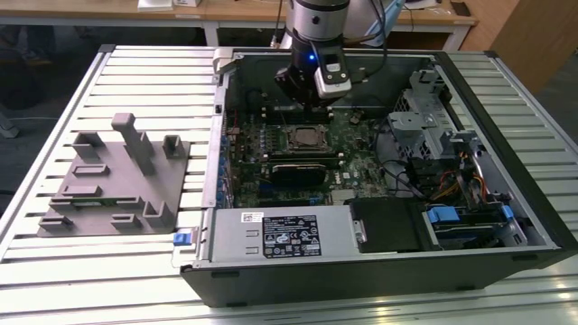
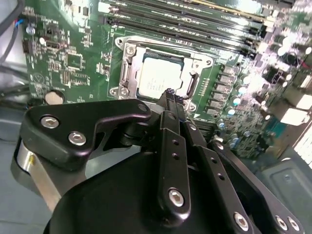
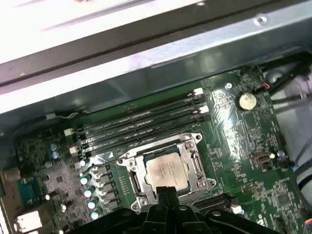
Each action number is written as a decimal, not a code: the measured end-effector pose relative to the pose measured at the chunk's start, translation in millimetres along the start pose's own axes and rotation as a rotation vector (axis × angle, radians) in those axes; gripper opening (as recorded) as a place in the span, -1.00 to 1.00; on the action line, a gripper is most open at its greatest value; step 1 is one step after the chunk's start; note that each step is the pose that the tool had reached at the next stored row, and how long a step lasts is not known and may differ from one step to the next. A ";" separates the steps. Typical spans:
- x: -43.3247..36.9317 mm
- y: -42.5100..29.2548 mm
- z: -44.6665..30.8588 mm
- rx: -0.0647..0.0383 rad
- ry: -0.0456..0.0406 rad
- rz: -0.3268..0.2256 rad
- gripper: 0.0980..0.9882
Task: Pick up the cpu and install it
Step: 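Install the first cpu locking lever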
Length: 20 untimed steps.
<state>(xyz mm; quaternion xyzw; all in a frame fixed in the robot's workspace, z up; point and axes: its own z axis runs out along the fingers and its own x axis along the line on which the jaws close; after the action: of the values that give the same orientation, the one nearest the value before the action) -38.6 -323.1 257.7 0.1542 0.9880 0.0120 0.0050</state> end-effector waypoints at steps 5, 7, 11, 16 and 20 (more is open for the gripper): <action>0.0 0.0 0.0 0.000 0.0020 -0.078 -0.98; 0.0 0.0 0.1 -0.001 0.0028 -0.108 -0.98; 0.0 0.0 0.1 -0.001 0.0042 -0.165 -0.98; 0.0 0.0 0.0 -0.001 0.0048 -0.190 -0.98; -0.1 0.0 0.1 -0.001 0.0049 -0.194 -0.98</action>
<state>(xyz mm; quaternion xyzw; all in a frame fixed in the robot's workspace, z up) -38.4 -323.1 257.6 0.0576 0.9983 0.0124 0.0038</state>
